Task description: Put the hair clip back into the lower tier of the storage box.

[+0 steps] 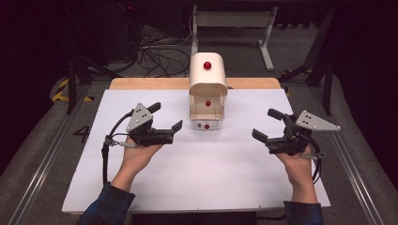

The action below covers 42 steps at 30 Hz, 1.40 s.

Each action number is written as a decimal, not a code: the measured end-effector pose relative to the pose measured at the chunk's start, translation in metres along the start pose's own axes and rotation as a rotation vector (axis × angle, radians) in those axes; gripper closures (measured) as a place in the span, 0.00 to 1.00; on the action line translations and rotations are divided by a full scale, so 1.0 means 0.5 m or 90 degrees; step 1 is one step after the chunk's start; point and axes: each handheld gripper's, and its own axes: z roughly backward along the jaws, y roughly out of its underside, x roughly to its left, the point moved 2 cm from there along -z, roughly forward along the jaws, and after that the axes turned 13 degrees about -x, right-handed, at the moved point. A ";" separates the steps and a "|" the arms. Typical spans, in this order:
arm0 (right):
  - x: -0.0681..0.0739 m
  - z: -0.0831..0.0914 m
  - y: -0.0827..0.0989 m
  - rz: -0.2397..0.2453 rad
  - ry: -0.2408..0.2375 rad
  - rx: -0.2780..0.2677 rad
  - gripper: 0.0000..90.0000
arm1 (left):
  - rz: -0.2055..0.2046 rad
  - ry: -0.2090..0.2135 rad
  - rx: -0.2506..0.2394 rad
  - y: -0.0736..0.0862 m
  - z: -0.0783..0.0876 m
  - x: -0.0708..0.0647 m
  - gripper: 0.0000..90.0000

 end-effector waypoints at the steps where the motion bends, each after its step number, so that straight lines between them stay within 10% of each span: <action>1: 0.000 0.000 0.000 0.000 0.000 0.000 0.00 | 0.000 -0.001 -0.001 -0.001 0.003 0.001 0.05; 42: 0.000 0.006 0.010 0.004 0.009 -0.003 0.00 | 0.009 -0.019 -0.029 -0.002 0.109 0.038 0.04</action>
